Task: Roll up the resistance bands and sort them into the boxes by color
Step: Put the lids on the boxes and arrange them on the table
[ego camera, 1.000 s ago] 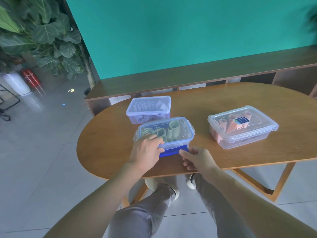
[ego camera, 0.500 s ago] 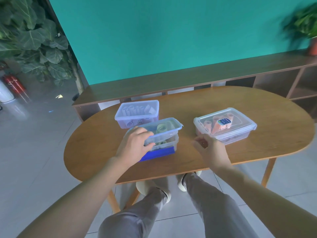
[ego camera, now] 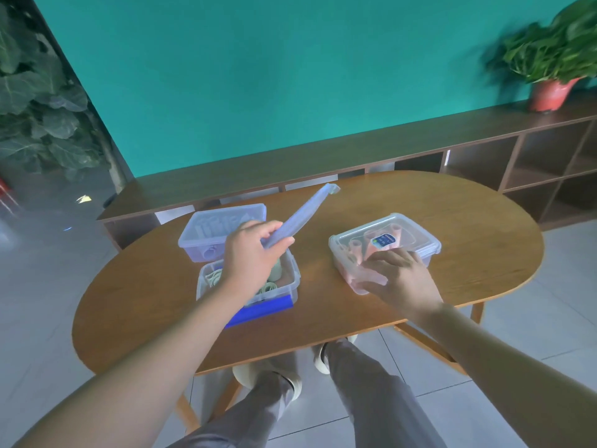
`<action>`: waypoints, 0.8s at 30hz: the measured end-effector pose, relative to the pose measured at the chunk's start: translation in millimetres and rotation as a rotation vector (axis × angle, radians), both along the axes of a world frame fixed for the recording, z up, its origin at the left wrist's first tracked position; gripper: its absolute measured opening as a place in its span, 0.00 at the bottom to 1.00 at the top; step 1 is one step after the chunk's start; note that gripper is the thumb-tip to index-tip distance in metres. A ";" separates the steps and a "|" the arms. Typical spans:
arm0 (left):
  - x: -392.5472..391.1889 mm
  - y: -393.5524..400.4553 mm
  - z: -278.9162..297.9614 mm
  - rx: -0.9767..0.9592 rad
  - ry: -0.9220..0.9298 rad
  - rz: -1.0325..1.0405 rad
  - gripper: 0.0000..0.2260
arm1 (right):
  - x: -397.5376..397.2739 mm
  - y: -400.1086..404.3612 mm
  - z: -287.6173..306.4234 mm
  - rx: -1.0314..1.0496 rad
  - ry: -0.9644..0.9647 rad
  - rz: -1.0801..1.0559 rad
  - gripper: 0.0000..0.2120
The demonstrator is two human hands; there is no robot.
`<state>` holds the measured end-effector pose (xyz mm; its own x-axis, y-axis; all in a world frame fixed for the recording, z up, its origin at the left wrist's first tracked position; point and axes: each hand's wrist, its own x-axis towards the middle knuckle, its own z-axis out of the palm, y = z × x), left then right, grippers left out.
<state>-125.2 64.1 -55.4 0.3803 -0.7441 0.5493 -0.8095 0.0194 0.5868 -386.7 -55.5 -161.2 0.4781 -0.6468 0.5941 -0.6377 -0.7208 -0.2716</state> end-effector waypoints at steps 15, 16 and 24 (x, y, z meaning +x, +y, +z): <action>-50.0 -65.8 4.0 -0.004 0.041 -0.024 0.09 | -17.9 -29.5 43.3 0.011 -0.227 0.050 0.23; -55.6 -70.3 3.3 -0.007 0.045 -0.023 0.09 | -21.6 -33.2 45.5 0.001 -0.235 0.038 0.22; -75.7 -90.6 -7.1 -0.070 -0.014 0.021 0.10 | -51.1 -54.1 79.1 -0.066 -0.432 -0.031 0.14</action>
